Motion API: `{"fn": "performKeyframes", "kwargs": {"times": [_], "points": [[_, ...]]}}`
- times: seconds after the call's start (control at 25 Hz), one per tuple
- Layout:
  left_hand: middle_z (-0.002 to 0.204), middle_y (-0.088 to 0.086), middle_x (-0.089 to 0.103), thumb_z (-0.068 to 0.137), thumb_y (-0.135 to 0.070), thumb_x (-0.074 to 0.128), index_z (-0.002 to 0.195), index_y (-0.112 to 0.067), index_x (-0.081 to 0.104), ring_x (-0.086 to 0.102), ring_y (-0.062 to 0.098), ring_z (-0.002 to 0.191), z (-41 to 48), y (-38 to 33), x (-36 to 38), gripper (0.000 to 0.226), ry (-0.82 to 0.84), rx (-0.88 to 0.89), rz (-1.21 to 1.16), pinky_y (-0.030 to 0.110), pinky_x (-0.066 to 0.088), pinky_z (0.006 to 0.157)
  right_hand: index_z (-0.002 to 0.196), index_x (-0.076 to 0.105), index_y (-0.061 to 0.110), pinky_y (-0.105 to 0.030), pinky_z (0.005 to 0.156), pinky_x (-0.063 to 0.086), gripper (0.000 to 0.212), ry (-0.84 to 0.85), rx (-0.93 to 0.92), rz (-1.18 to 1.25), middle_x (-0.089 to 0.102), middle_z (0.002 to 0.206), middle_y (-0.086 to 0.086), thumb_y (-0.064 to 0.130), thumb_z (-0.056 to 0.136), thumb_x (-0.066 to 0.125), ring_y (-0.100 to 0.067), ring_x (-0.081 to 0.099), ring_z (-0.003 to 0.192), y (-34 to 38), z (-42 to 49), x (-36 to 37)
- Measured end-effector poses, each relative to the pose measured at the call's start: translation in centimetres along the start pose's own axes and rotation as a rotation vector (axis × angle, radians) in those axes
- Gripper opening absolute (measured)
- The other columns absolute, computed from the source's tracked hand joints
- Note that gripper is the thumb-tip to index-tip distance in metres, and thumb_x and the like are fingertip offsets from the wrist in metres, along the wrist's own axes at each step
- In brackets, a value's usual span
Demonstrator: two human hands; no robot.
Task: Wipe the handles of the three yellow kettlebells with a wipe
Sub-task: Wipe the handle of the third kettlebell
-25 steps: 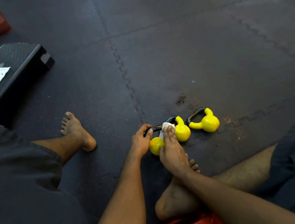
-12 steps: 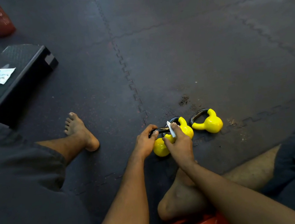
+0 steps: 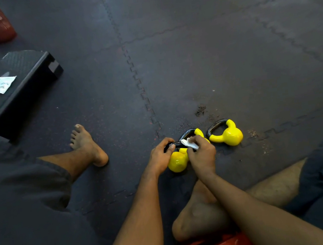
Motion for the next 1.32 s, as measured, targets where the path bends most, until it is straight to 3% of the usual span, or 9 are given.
{"fn": "performKeyframes", "kwargs": {"times": [0.12,0.2,0.32,0.48,0.72,0.84,0.96,1.12,1.32], "points": [[0.094,-0.005,0.063,0.096,-0.027,0.053,0.106,-0.029,0.061,0.056,0.011,0.085,0.1,0.0,0.1,0.013,-0.001,0.000,0.002,0.022,0.040,0.071,0.095,0.065,0.018,-0.024,0.064,0.051,0.024,0.042,0.204,0.178,0.066,0.078,0.007,0.003,0.076,0.070,-0.010,0.062,0.070,0.3,1.7,-1.1],[0.092,-0.006,0.062,0.096,-0.027,0.053,0.105,-0.029,0.061,0.056,0.011,0.085,0.2,0.1,0.1,0.013,-0.007,-0.006,0.002,0.022,0.040,0.072,0.098,0.067,0.018,-0.023,0.065,0.053,0.022,0.155,0.309,0.287,0.067,0.081,0.004,0.007,0.080,0.071,-0.009,0.062,0.071,-0.2,3.5,-1.5],[0.090,-0.006,0.061,0.095,-0.026,0.054,0.105,-0.029,0.061,0.056,0.012,0.085,0.3,0.1,0.2,0.013,-0.007,-0.005,-0.001,0.021,0.039,0.072,0.084,0.067,0.014,-0.035,0.067,0.048,0.016,0.299,0.438,0.374,0.066,0.080,-0.009,-0.001,0.082,0.063,-0.021,0.058,0.076,-1.3,6.0,-2.0],[0.092,-0.006,0.062,0.095,-0.025,0.054,0.107,-0.026,0.061,0.055,0.011,0.086,0.3,-0.3,0.2,0.014,0.006,-0.008,0.003,0.021,0.038,0.074,0.072,0.059,0.012,-0.030,0.064,0.039,0.018,0.307,0.590,0.522,0.056,0.072,-0.009,0.001,0.086,0.057,-0.021,0.051,0.074,-2.0,6.9,-2.7],[0.094,-0.008,0.063,0.094,-0.023,0.055,0.109,-0.025,0.062,0.058,0.014,0.091,0.2,-0.6,0.4,0.016,0.012,-0.003,0.015,0.021,0.039,0.076,0.090,0.053,0.017,-0.030,0.069,0.048,0.029,0.333,0.467,0.454,0.062,0.085,-0.009,-0.011,0.082,0.060,-0.017,0.058,0.078,-1.4,6.0,-1.8],[0.096,-0.007,0.063,0.094,-0.024,0.056,0.110,-0.025,0.062,0.058,0.014,0.092,0.0,-0.7,0.4,0.017,0.020,-0.008,0.019,0.023,0.043,0.079,0.102,0.060,0.015,-0.027,0.067,0.052,0.033,0.352,0.432,0.377,0.065,0.091,-0.011,-0.008,0.079,0.066,-0.017,0.060,0.079,-1.5,5.8,-1.9],[0.095,-0.004,0.063,0.093,-0.025,0.056,0.106,-0.029,0.062,0.058,0.019,0.093,0.1,-0.7,0.4,0.015,0.012,0.002,0.041,0.027,0.045,0.081,0.084,0.067,0.011,-0.019,0.054,0.048,0.016,0.419,0.425,0.354,0.066,0.076,-0.006,-0.005,0.080,0.066,-0.015,0.059,0.068,-1.2,6.0,-2.2],[0.086,-0.002,0.063,0.091,-0.019,0.058,0.096,-0.023,0.063,0.055,0.016,0.081,0.5,-1.3,0.6,0.009,-0.044,-0.007,0.035,0.025,0.040,0.069,0.076,0.064,0.016,-0.029,0.063,0.043,0.017,0.406,0.380,0.349,0.065,0.075,-0.007,0.001,0.079,0.070,-0.017,0.056,0.071,-1.1,6.7,-2.5],[0.081,0.002,0.062,0.094,-0.017,0.054,0.095,-0.019,0.060,0.058,0.020,0.075,0.5,0.3,-0.3,0.007,-0.197,-0.071,-0.007,0.028,0.043,0.065,0.072,0.057,0.015,-0.029,0.058,0.039,0.026,0.369,0.373,0.340,0.058,0.068,-0.009,-0.009,0.077,0.064,-0.018,0.051,0.066,-1.0,7.1,-3.2]]}}
Point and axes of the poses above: each hand's wrist, its own z-axis towards the middle knuckle, its own x-axis out of the palm, y = z × x, the point moved 3 cm from there along z, towards the middle knuckle
